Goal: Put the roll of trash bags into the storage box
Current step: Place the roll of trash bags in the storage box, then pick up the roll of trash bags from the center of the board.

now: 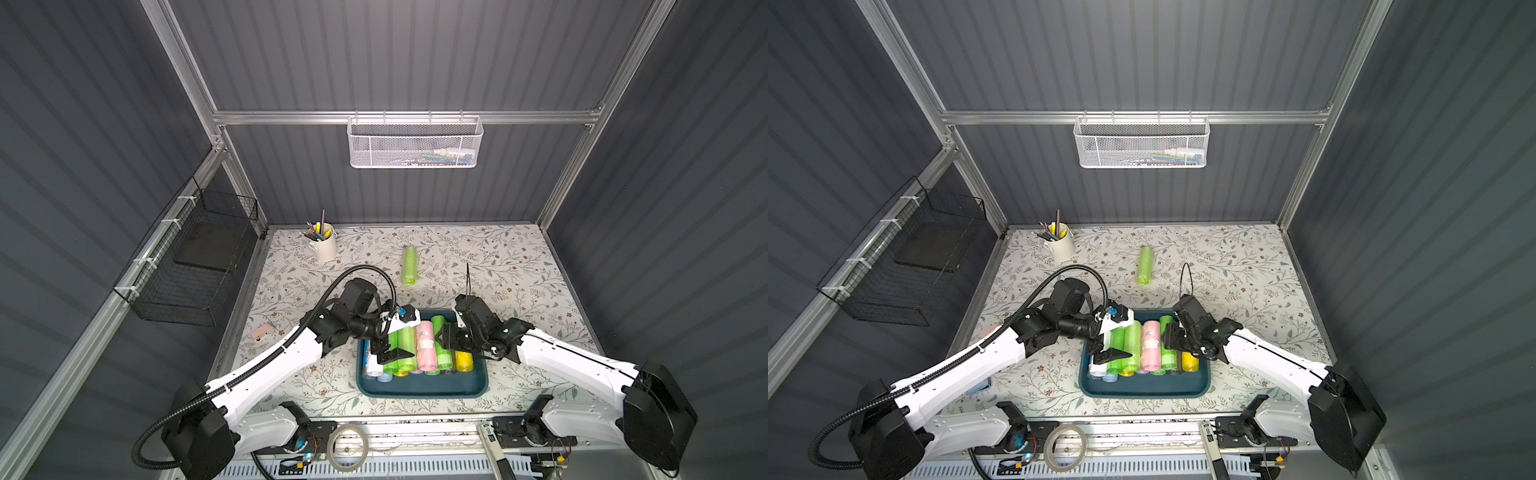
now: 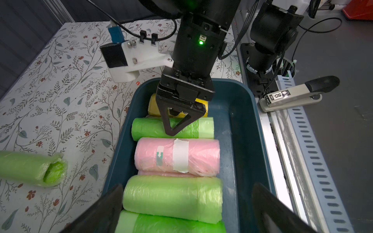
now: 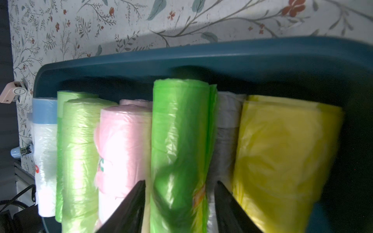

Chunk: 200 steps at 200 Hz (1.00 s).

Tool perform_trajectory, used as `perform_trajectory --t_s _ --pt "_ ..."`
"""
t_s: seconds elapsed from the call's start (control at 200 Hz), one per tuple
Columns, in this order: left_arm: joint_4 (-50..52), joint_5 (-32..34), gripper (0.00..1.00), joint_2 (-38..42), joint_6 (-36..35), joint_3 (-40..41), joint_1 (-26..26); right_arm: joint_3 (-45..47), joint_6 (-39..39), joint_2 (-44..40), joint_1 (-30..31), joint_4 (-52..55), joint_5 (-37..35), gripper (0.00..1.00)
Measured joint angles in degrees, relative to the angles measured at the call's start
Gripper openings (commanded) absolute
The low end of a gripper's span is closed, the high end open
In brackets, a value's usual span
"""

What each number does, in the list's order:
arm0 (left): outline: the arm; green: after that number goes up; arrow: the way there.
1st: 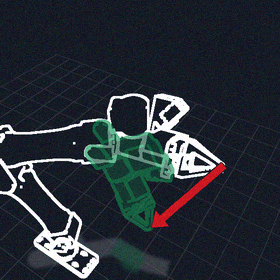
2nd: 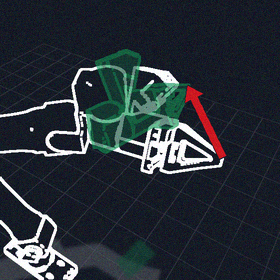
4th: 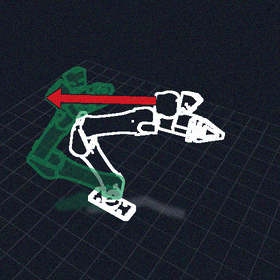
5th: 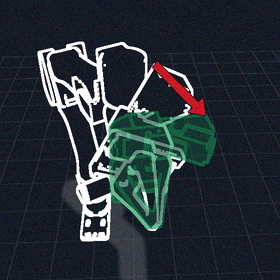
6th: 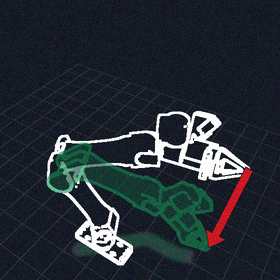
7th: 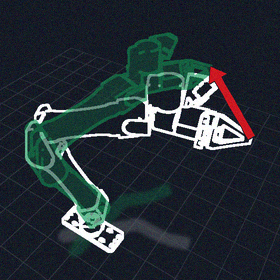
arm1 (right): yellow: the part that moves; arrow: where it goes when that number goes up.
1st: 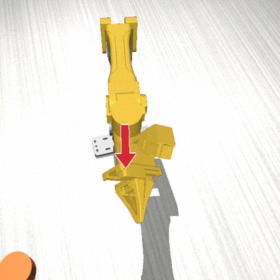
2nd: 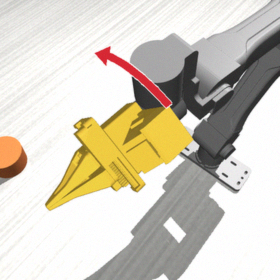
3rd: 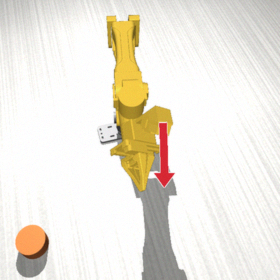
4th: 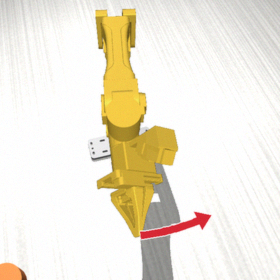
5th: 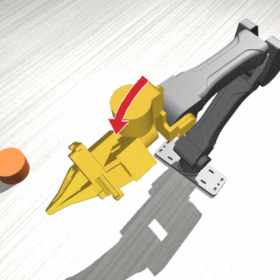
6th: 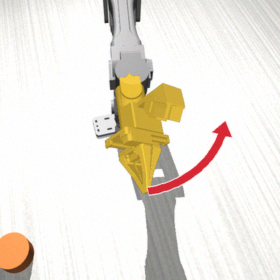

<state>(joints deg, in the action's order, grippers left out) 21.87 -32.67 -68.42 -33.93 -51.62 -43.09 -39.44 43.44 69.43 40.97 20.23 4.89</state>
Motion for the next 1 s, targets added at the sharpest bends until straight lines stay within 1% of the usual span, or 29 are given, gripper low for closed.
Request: perform_trajectory --t_s 0.19,0.29,0.4,0.45,0.565,0.67,0.73,0.77,0.885,1.001 --pt "0.00 0.00 1.00 0.00 0.00 0.00 0.00 -0.37 -0.37 -1.55 0.00 1.11 -0.39 0.56" --pt "0.00 0.00 1.00 0.00 0.00 0.00 0.00 -1.33 -0.70 -2.23 0.00 2.14 -0.61 0.60" --pt "-0.02 0.02 1.00 0.00 0.00 0.00 0.00 -3.32 -1.99 -2.95 0.00 3.72 -1.60 0.67" --pt "-0.04 0.04 1.00 0.02 0.00 0.00 0.00 -5.14 -2.60 -2.73 0.00 4.83 -2.14 0.72" --pt "-0.28 0.31 1.00 0.28 0.02 0.00 0.00 -12.48 -5.51 0.04 -0.04 7.17 -3.45 0.85" --pt "-0.96 1.86 1.00 1.38 0.13 0.00 0.00 -19.52 -8.13 3.58 -0.28 7.65 -4.59 0.95" --pt "-1.75 3.87 1.00 2.60 0.57 0.02 0.00 -22.95 -9.66 5.92 -0.68 7.74 -5.14 0.99" --pt "-2.69 5.75 1.00 3.74 1.18 0.17 0.00 -25.14 -10.84 7.72 -1.11 7.74 -5.40 0.99" --pt "-6.69 14.75 1.00 7.02 3.98 1.22 0.00 -31.82 -14.34 14.36 -2.91 8.13 -5.75 0.99" --pt "-9.75 23.15 1.00 6.29 6.45 1.20 0.42 -39.82 -17.53 23.12 -4.63 8.98 -5.97 0.99"
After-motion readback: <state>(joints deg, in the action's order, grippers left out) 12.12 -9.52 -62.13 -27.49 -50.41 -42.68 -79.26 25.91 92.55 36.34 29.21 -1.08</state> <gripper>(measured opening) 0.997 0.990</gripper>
